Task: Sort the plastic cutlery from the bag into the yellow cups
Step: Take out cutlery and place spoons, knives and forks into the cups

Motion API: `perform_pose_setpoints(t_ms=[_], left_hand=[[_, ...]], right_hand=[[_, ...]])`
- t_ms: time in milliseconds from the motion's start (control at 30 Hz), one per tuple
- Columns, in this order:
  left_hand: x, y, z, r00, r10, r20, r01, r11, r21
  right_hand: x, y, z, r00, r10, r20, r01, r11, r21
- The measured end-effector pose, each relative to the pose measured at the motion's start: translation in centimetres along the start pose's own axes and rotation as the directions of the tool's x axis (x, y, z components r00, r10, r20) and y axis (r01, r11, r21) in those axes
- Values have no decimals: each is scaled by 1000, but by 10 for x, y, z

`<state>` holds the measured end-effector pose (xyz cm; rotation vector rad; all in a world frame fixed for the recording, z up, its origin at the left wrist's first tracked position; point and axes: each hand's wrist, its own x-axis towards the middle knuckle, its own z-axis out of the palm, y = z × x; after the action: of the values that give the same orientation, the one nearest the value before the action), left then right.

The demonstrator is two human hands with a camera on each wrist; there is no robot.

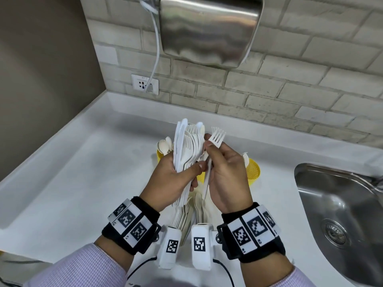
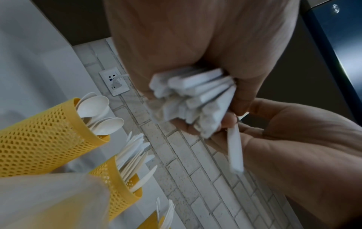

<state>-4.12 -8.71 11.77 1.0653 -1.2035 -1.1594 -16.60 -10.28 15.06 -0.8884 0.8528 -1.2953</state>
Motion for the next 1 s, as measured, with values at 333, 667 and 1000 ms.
perform_pose_setpoints(t_ms=[333,667,1000], left_hand=[[-8,9,10,999,-22,-47,20,998,-51],[-8,6,20,999,-44,-13,42,988,-145],[4,11,39,999,6,37,-2,994,-114]], right_hand=[[-1,-6,0,999,44,-23,-42,997,68],[23,-60,-27,970,-166,-175,206,947,246],[-2,-50,-41,954,-128,270,235,879,-415]])
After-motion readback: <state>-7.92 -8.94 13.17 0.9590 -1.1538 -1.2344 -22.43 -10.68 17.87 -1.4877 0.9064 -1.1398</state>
